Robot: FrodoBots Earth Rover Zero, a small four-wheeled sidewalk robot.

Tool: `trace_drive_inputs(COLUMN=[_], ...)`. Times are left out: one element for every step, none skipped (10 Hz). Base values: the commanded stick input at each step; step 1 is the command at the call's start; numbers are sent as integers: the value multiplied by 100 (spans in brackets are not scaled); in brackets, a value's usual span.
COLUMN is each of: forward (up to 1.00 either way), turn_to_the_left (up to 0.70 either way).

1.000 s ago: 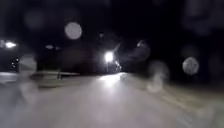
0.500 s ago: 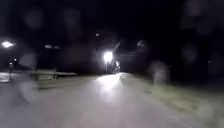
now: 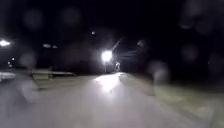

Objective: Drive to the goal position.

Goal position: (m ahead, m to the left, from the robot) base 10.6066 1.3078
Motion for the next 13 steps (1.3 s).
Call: trace_drive_inputs(forward=[100, 100, 100, 100, 100, 100, 100, 100, 100, 100, 100, 100, 100], turn_to_the_left=[0, 0, 0, 0, 0, 0, 0, 0, -1, -3, -4, -6, -7])
